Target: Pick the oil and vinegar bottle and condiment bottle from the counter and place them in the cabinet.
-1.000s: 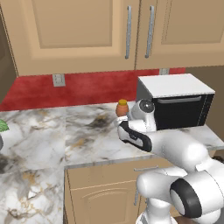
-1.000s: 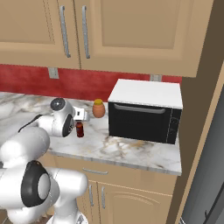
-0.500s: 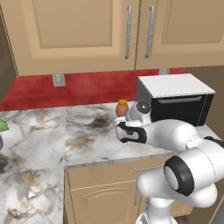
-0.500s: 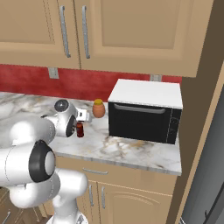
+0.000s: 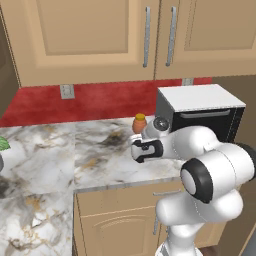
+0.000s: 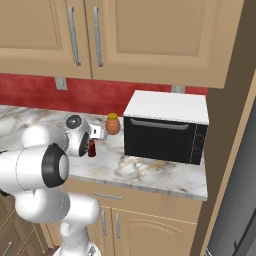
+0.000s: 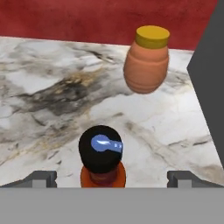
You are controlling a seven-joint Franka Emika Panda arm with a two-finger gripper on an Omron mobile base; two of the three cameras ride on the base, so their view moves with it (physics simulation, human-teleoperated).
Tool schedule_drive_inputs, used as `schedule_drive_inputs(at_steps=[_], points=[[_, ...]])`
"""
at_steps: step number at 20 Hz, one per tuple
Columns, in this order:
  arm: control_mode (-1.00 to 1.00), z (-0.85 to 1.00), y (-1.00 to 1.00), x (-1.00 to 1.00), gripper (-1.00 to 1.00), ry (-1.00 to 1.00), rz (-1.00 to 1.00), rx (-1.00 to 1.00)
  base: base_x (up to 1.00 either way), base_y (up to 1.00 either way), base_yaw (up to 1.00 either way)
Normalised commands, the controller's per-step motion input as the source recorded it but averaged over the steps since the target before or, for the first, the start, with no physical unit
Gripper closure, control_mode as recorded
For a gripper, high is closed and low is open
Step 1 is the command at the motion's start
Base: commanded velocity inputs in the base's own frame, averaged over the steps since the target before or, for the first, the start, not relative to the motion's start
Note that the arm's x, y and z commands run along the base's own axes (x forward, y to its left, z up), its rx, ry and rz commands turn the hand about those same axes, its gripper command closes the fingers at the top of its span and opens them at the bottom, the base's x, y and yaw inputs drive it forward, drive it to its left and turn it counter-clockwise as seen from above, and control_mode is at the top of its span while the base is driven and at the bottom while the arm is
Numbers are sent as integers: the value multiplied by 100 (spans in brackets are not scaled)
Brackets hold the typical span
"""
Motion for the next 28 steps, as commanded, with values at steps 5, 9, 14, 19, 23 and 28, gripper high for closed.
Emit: schedule_drive_inputs(at_steps=[5, 9, 14, 19, 23, 28], points=[[-100, -15, 6, 22, -100, 0, -1, 0, 0, 0, 0], [-100, -17, 8, 15, -100, 0, -1, 1, 0, 0, 0], [-100, -15, 9, 17, -100, 0, -1, 0, 0, 0, 0], [-100, -12, 10, 14, -100, 0, 0, 0, 0, 0, 0], [-100, -9, 7, 4, 100, -3, -1, 0, 0, 0, 0], [-100, -1, 1, 0, 100, -2, -1, 0, 0, 0, 0]])
